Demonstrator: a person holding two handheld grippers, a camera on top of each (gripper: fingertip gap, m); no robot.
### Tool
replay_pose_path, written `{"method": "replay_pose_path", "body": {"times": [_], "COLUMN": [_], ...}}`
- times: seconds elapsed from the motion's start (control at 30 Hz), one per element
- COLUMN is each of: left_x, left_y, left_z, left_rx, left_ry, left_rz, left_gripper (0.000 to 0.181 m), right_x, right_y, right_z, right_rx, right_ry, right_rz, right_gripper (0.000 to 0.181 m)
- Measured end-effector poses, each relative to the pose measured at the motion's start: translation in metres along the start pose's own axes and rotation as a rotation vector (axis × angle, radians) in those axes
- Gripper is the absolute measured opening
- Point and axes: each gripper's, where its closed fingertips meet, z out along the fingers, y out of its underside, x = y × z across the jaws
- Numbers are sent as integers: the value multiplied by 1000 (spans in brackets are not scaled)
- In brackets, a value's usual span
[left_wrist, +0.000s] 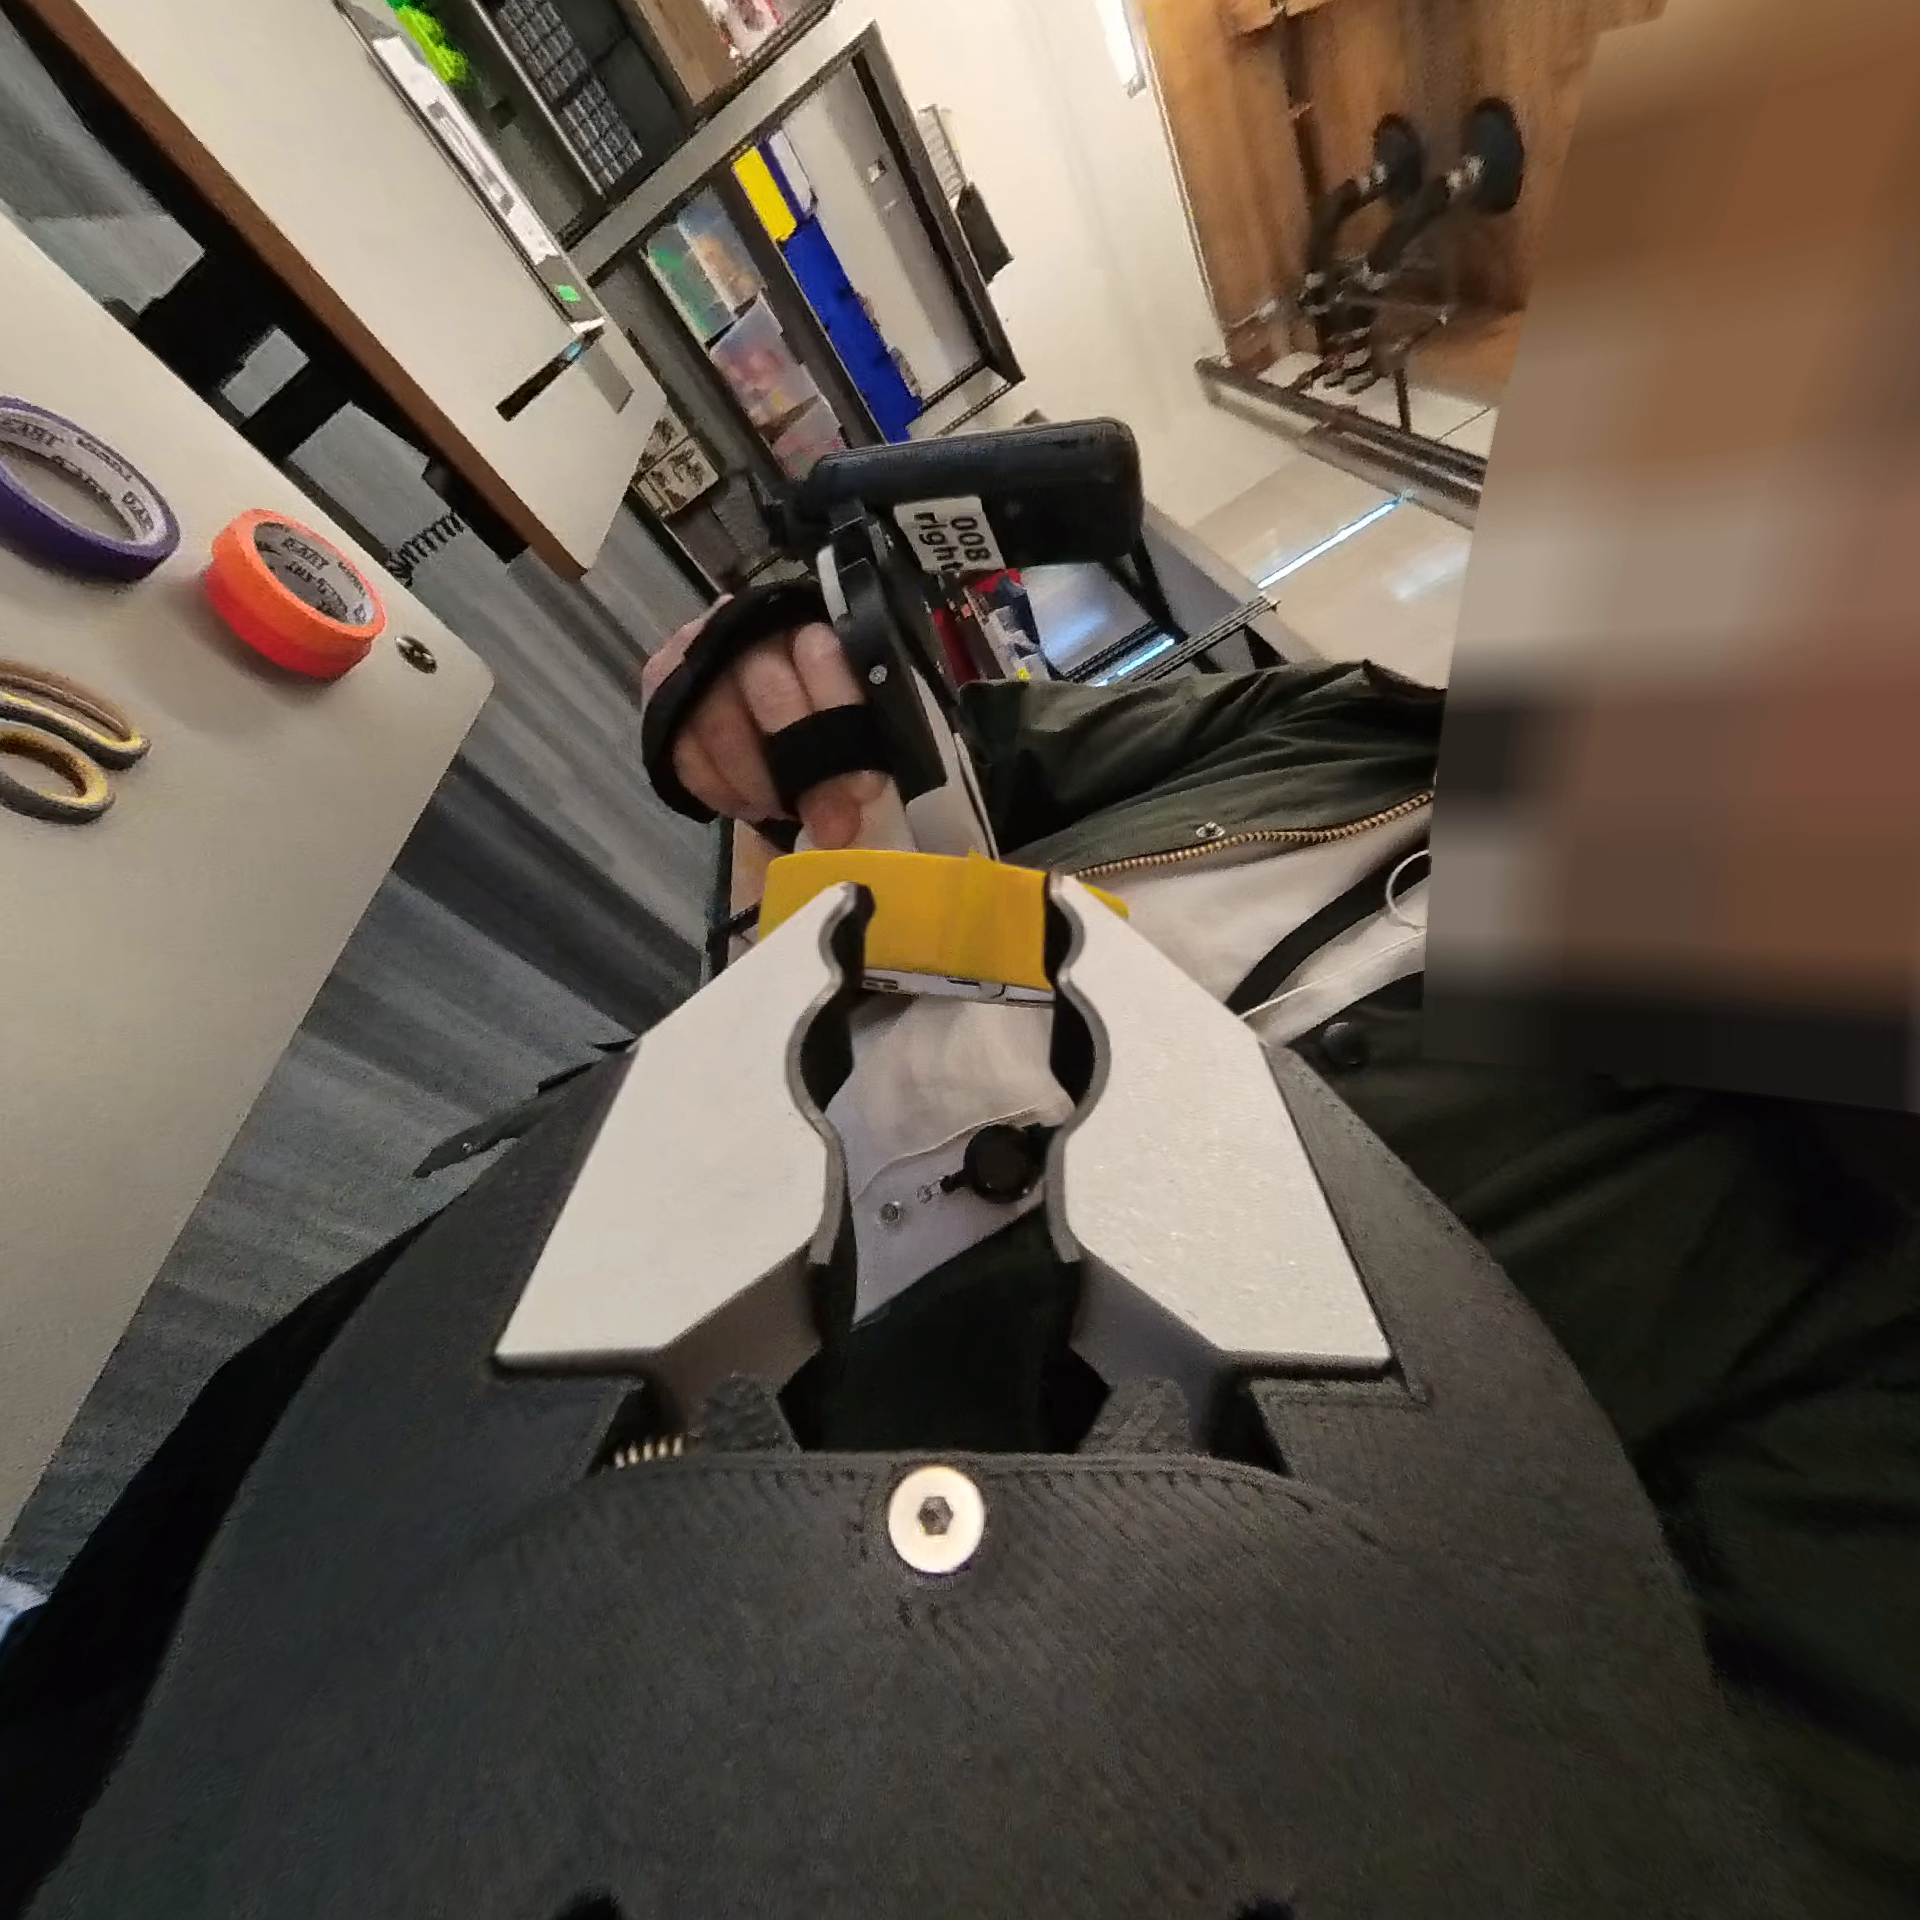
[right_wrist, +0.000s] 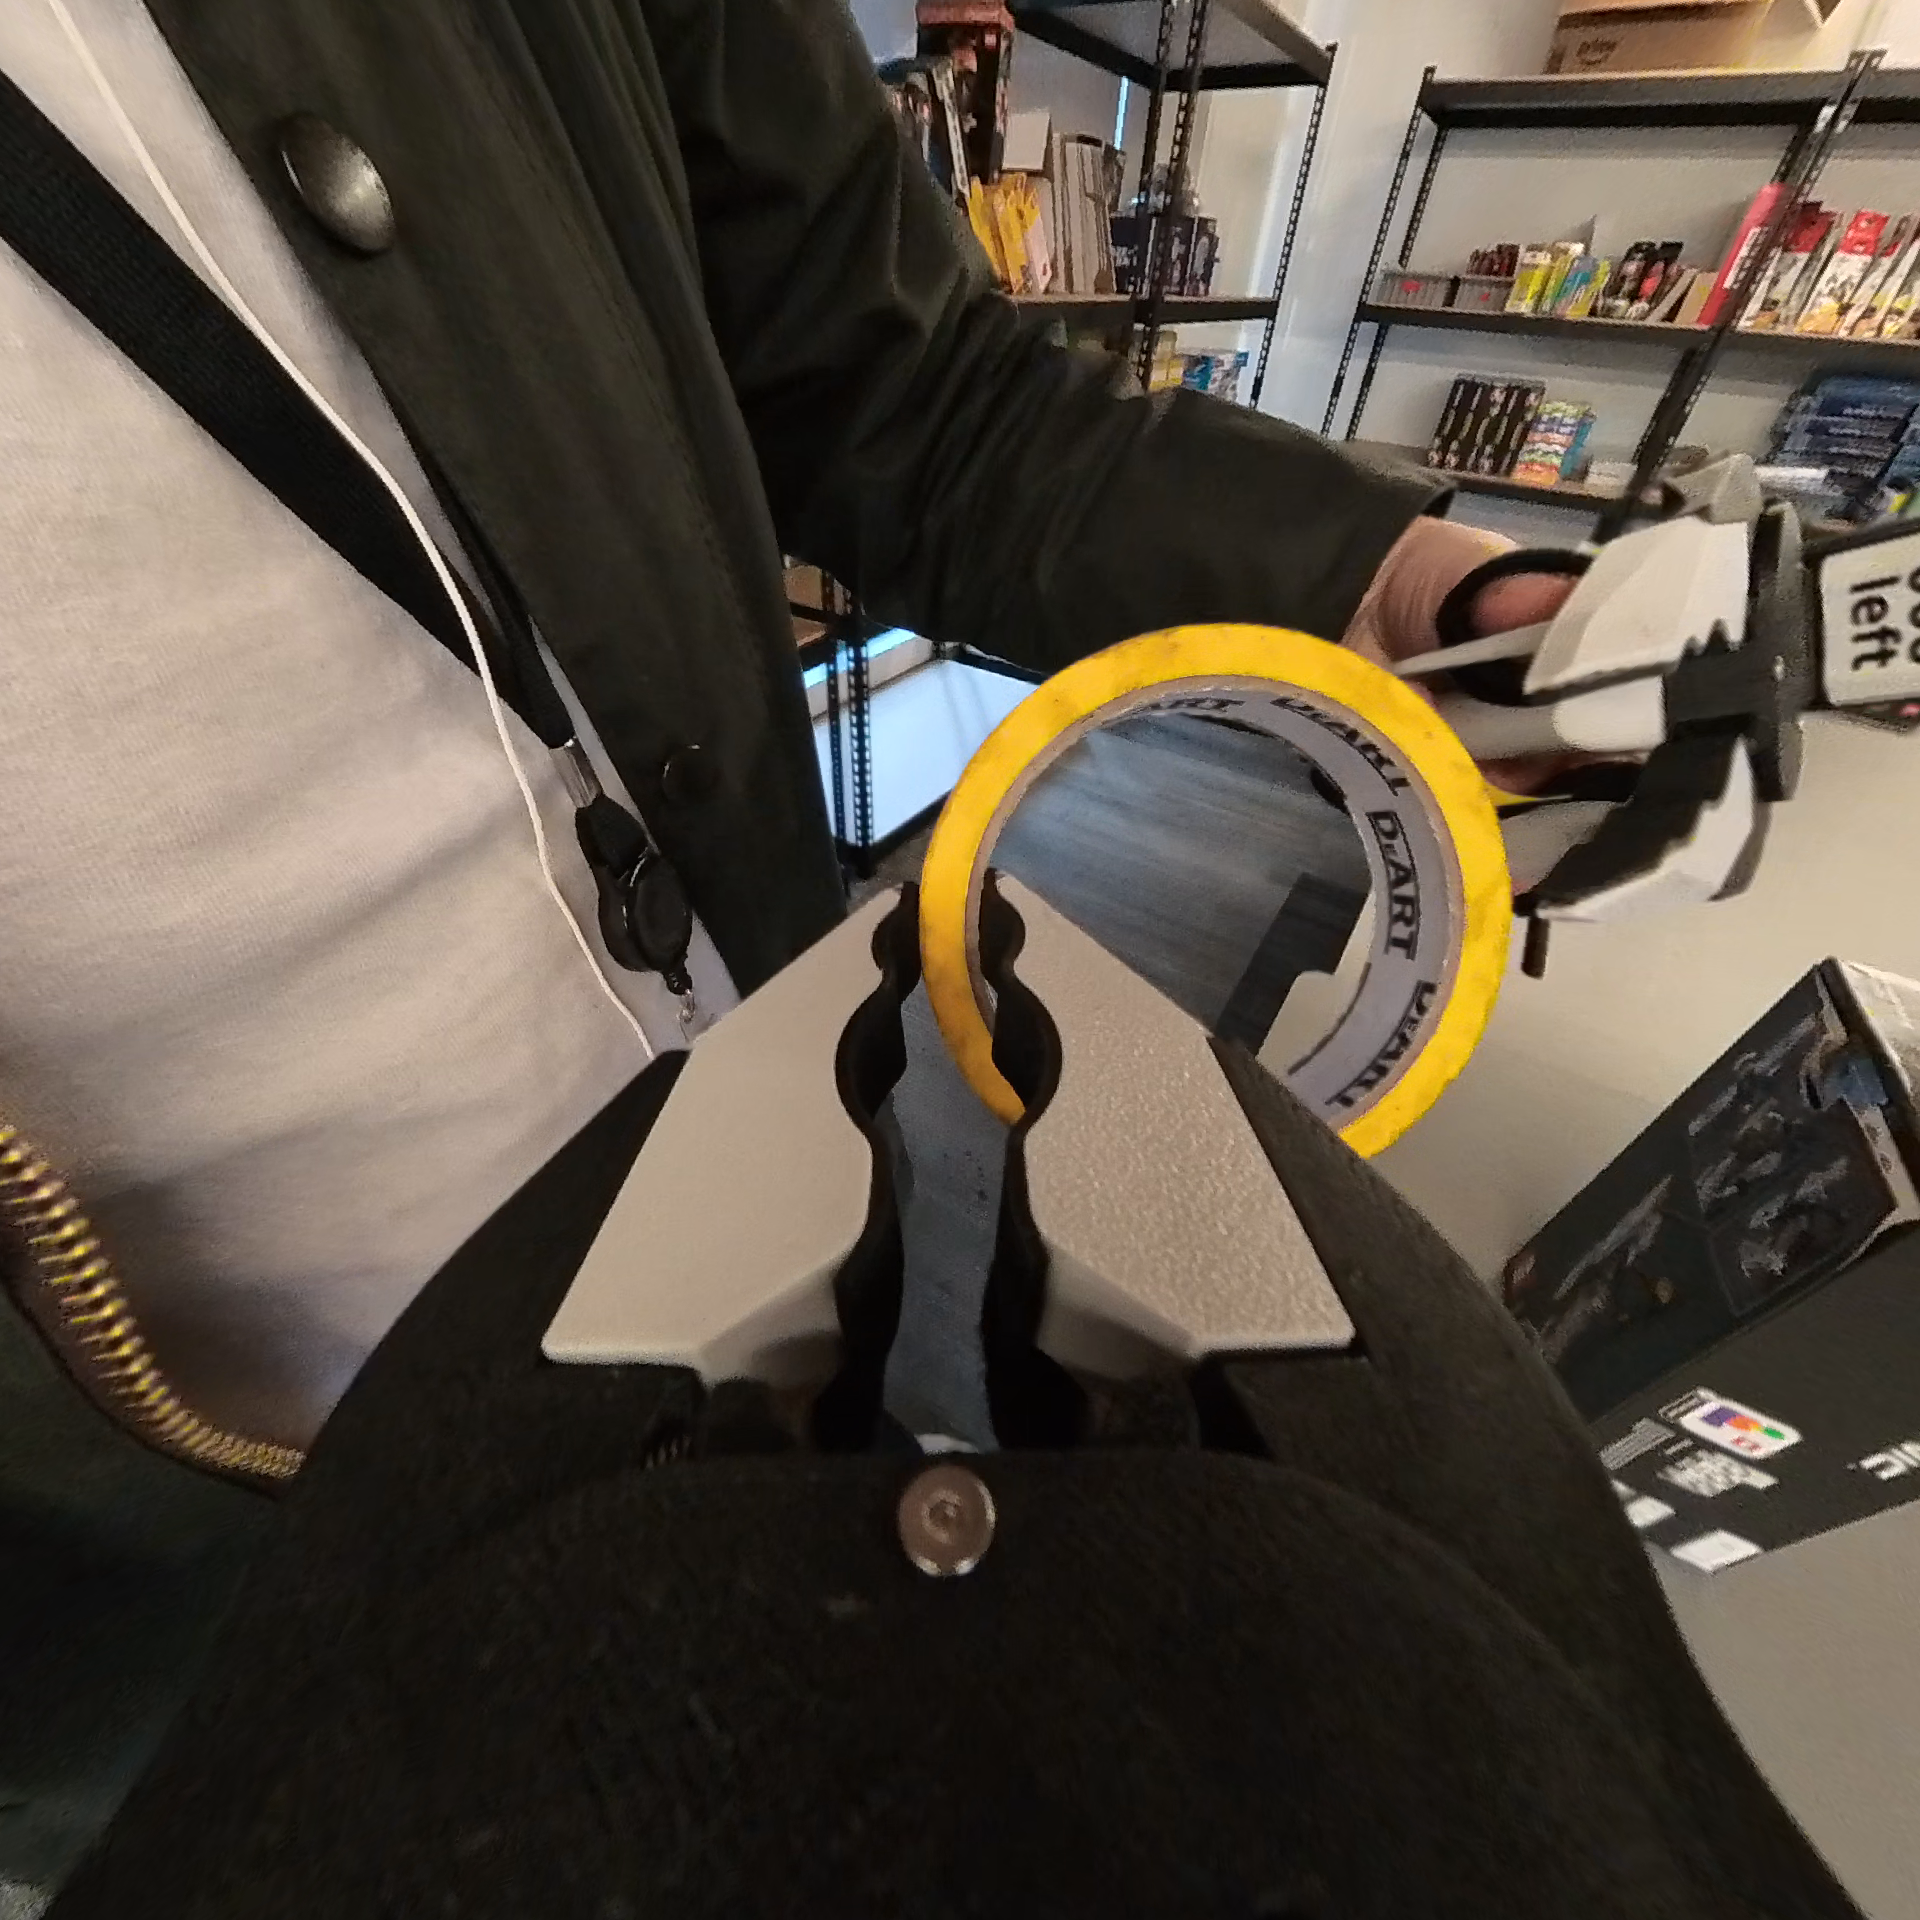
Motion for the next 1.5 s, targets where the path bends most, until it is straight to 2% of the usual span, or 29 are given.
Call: {"method": "replay_pose_path", "body": {"times": [0.07, 0.23, 0.33, 0.5, 0.57, 0.63, 0.7, 0.97, 1.1, 1.23, 1.37, 1.5], "left_x": [-8, -7, -13, -16, -18, -15, -13, -21, -23, -27, -39, -46], "left_y": [4, 7, 9, 13, 13, 10, 9, 5, 3, 7, 18, 16], "left_z": [1, 9, 12, 13, 14, 13, 12, 8, 9, 15, 18, 11], "left_rx": [-23, -56, -95, -132, -129, -119, -114, -132, -130, -176, -261, -259], "left_ry": [-44, -41, -64, -63, -72, -56, -45, -202, -239, -306, -383, -434], "left_rz": [32, 96, 97, 81, 82, 99, 123, 207, 193, 214, 211, 195], "left_gripper": [29, 22, 26, 23, 20, 3, 0, 0, 0, 0, 0, 0], "right_x": [-2, -7, -8, -6, -6, -5, -3, 7, 15, 41, 78, 83], "right_y": [3, 5, 9, 12, 13, 15, 19, 30, 31, 32, 45, 62], "right_z": [-1, -6, -7, -6, -6, -6, -6, -9, -13, -8, 9, 26], "right_rx": [-12, -17, -26, -25, -22, -24, -25, 43, 133, 282, 369, 281], "right_ry": [12, 21, 20, 22, 19, 19, 22, 57, 35, 69, 168, 165], "right_rz": [1, 9, 13, 19, 25, 30, 43, 127, 283, 524, 648, 660], "right_gripper": [10, 10, 10, 10, 10, 10, 10, 10, 13, 45, 47, 33]}}
